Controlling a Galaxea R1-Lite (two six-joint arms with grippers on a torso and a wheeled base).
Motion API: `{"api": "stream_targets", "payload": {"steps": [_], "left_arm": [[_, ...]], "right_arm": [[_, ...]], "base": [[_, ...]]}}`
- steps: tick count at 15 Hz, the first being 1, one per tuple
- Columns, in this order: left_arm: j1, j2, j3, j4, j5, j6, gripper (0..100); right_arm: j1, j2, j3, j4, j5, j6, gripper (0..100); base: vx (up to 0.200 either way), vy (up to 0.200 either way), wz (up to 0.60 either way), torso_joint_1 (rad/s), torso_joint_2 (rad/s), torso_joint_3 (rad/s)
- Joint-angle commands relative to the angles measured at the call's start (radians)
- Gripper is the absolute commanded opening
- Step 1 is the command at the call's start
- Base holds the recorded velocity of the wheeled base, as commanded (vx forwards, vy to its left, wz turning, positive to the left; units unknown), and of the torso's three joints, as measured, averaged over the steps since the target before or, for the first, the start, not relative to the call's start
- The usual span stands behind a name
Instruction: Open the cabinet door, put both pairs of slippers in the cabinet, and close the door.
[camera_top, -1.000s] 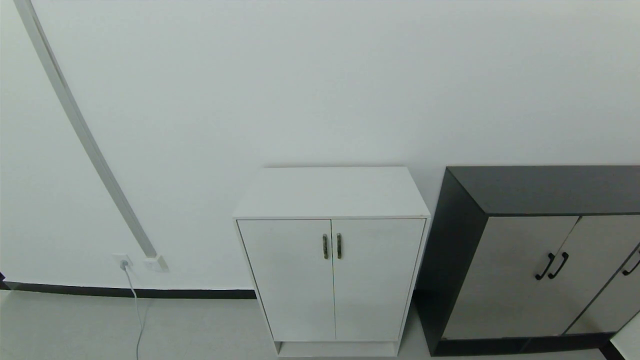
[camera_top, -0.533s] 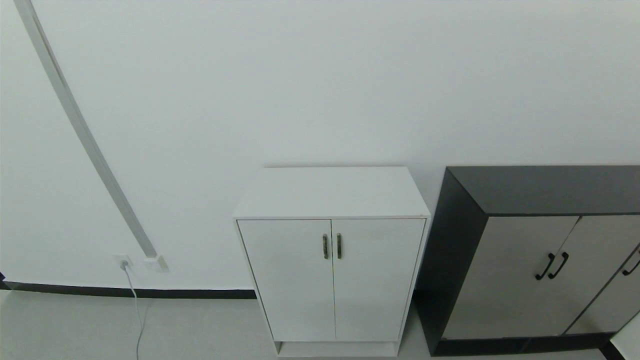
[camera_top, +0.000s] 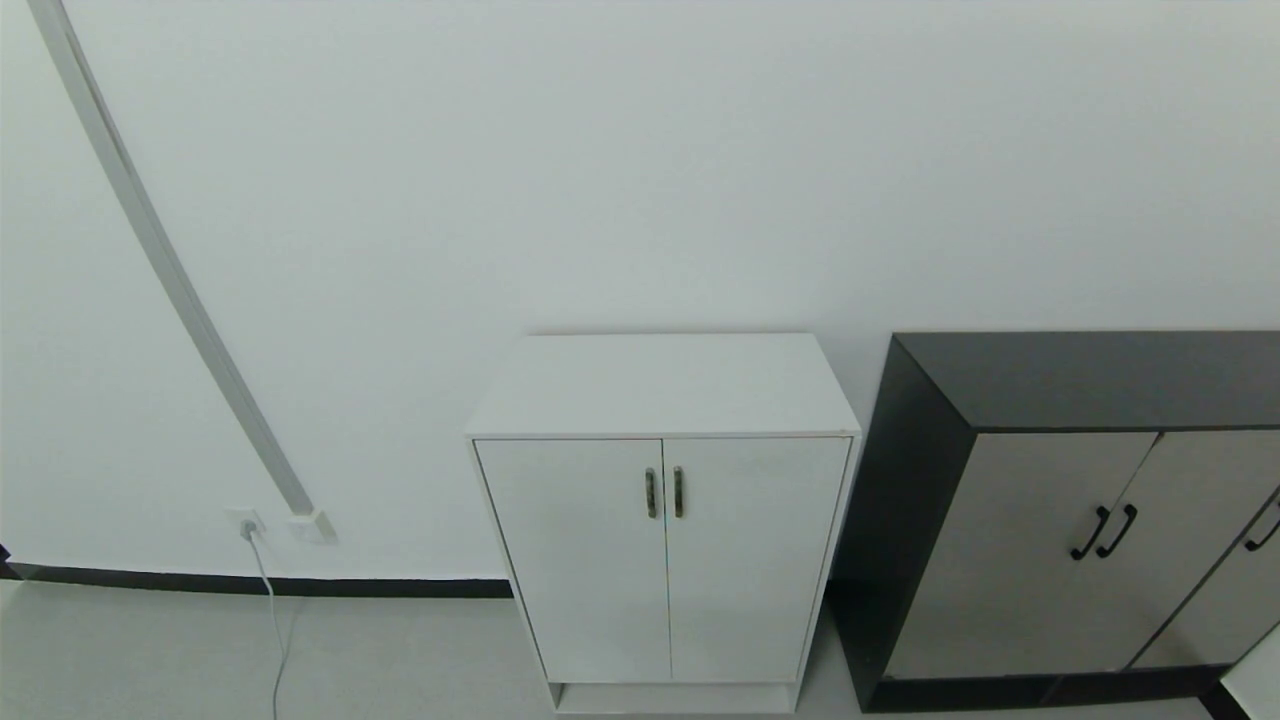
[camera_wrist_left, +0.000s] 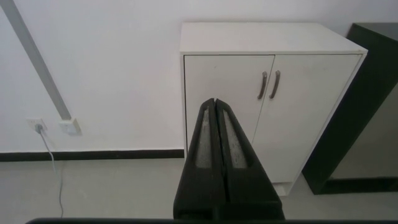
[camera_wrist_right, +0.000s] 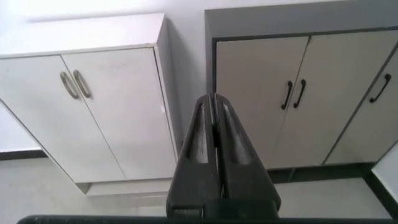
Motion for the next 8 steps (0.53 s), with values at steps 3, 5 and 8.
{"api": "stream_targets", "payload": {"steps": [3, 5, 8], "left_arm": [[0.000, 0.001, 0.000, 0.000, -0.001, 0.000, 0], [0.000, 0.001, 0.000, 0.000, -0.001, 0.000, 0], [0.000, 0.001, 0.000, 0.000, -0.001, 0.000, 0]], "right_arm": [[0.000, -0.001, 0.000, -0.002, 0.000, 0.004, 0], [0.000, -0.001, 0.000, -0.002, 0.000, 0.002, 0], [0.000, -0.002, 0.000, -0.002, 0.000, -0.004, 0]], "base": [[0.000, 0.000, 0.00, 0.000, 0.00, 0.000], [0.000, 0.000, 0.00, 0.000, 0.00, 0.000], [0.000, 0.000, 0.00, 0.000, 0.00, 0.000]]}}
